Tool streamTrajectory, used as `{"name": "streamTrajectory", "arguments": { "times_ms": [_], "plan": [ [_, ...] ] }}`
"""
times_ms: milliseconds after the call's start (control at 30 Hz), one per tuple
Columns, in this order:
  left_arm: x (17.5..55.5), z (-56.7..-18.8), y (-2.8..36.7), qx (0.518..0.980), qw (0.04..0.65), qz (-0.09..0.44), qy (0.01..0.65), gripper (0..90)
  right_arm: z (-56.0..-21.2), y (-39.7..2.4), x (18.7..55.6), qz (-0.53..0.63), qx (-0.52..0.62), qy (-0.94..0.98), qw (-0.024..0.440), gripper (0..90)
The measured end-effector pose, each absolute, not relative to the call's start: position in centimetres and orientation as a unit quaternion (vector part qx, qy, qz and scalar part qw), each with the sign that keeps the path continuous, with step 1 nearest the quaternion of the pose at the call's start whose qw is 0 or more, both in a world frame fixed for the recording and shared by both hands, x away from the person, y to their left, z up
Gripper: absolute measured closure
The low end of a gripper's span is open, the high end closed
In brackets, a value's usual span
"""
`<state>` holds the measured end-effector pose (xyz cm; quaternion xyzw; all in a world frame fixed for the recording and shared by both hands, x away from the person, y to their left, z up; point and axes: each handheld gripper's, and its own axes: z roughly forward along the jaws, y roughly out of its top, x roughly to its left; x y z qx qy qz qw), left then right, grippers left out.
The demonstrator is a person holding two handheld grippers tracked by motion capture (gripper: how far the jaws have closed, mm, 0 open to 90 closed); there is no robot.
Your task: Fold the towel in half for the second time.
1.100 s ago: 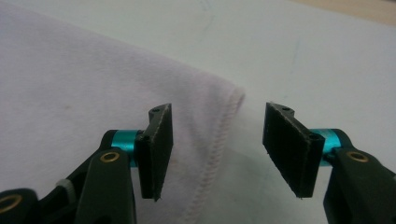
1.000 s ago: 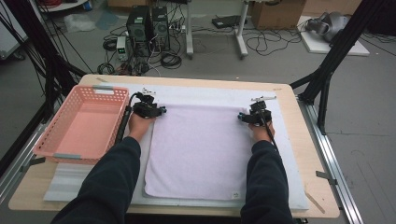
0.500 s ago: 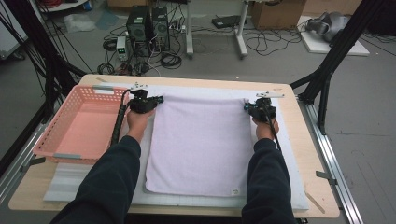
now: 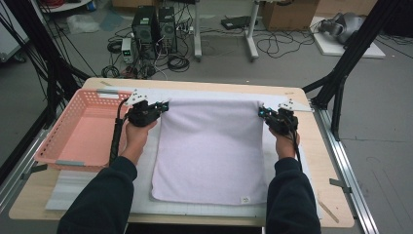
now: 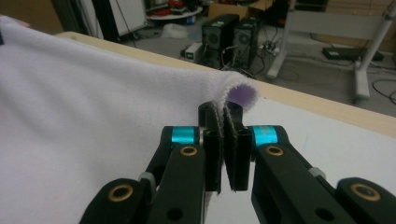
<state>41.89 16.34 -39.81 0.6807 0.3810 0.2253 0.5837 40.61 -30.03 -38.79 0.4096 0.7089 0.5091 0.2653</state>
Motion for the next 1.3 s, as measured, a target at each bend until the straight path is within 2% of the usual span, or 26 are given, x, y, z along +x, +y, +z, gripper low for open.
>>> {"name": "streamTrajectory", "arguments": {
  "times_ms": [267,600,967,1300],
  "plan": [
    [38.4,-39.5,16.4,0.677,0.6,0.217,0.367,84.6,-38.2,-30.4,36.9,0.512,0.389,0.719,0.263,86.9],
    [34.0,-40.9,17.1,0.673,0.61,0.196,0.369,84.4,-39.7,-30.7,32.2,0.515,0.382,0.725,0.252,86.7],
    [29.2,-43.0,17.2,0.72,0.575,0.188,0.339,83.9,-41.8,-30.7,27.1,0.509,0.363,0.746,0.231,86.3],
    [27.2,-43.8,17.2,0.73,0.567,0.175,0.339,83.3,-42.9,-30.9,25.2,0.505,0.364,0.754,0.211,86.0]
  ]
}}
